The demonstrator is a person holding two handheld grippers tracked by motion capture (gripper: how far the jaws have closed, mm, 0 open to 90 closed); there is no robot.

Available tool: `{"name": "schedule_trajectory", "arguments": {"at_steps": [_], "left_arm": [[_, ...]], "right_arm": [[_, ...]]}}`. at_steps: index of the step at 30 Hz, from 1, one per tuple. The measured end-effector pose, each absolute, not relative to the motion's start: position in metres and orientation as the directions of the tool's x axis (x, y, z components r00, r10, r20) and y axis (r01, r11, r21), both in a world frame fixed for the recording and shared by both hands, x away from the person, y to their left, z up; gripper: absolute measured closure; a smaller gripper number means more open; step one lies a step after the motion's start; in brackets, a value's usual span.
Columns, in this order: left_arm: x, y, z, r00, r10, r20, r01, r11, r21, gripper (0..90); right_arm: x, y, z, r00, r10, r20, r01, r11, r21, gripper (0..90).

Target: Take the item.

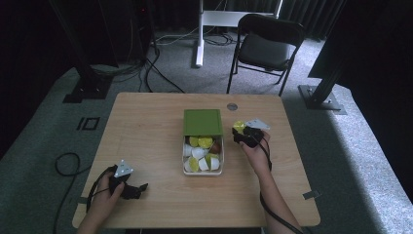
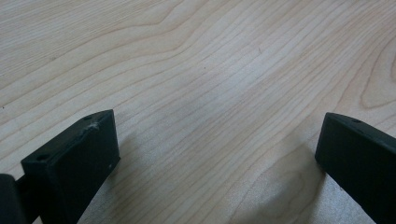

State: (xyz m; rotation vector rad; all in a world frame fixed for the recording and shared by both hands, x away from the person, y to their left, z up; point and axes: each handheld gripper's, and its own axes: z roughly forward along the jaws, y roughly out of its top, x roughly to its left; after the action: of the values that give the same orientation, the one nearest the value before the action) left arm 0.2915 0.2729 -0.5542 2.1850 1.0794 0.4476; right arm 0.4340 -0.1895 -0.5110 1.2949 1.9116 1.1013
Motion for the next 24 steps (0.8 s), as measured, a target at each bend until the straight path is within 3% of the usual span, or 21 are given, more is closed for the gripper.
{"name": "schedule_trajectory", "arguments": {"at_steps": [24], "left_arm": [[0.291, 0.273, -0.554, 0.602, 0.798, 0.016, 0.575, -0.448, 0.684, 0.5]], "right_arm": [[0.459, -0.194, -0.549, -0.331, 0.944, -0.006, 0.551, 0.198, 0.811, 40.1]]}}
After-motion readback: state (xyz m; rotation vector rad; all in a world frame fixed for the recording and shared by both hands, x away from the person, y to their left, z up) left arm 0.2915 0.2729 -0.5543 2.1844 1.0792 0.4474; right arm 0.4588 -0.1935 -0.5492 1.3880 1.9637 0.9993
